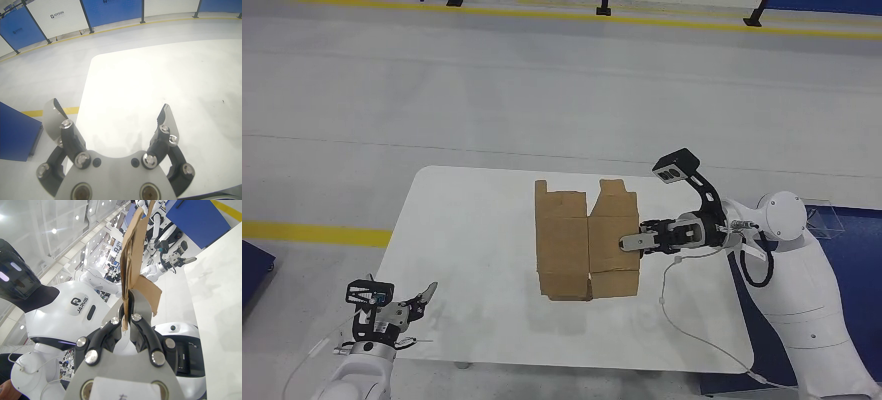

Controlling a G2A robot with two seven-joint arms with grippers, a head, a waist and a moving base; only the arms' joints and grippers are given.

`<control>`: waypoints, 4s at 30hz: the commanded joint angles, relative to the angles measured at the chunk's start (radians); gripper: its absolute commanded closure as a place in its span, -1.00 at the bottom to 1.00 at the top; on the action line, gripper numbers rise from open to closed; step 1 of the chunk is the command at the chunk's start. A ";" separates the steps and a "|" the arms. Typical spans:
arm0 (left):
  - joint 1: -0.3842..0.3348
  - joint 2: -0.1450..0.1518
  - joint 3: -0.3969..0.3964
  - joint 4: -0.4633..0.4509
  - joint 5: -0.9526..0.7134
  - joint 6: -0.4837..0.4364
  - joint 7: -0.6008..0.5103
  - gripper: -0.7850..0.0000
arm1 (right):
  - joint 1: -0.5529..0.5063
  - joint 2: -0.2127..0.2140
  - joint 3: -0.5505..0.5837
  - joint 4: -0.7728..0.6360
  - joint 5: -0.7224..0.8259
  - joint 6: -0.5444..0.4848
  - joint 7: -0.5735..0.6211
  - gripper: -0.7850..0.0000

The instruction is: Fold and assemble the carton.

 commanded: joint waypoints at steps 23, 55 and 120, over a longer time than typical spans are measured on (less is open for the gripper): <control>0.000 0.000 0.000 0.000 0.000 0.000 0.000 -1.00 | -0.023 -0.020 -0.049 0.083 0.411 0.137 0.000 1.00; 0.000 0.000 0.000 0.000 0.000 0.000 0.000 -1.00 | -0.127 -0.114 -0.518 0.179 2.370 1.264 -1.047 1.00; 0.000 0.000 0.000 0.000 0.000 0.000 0.000 -1.00 | -0.343 -0.056 0.251 -0.332 -0.119 -0.145 -0.499 1.00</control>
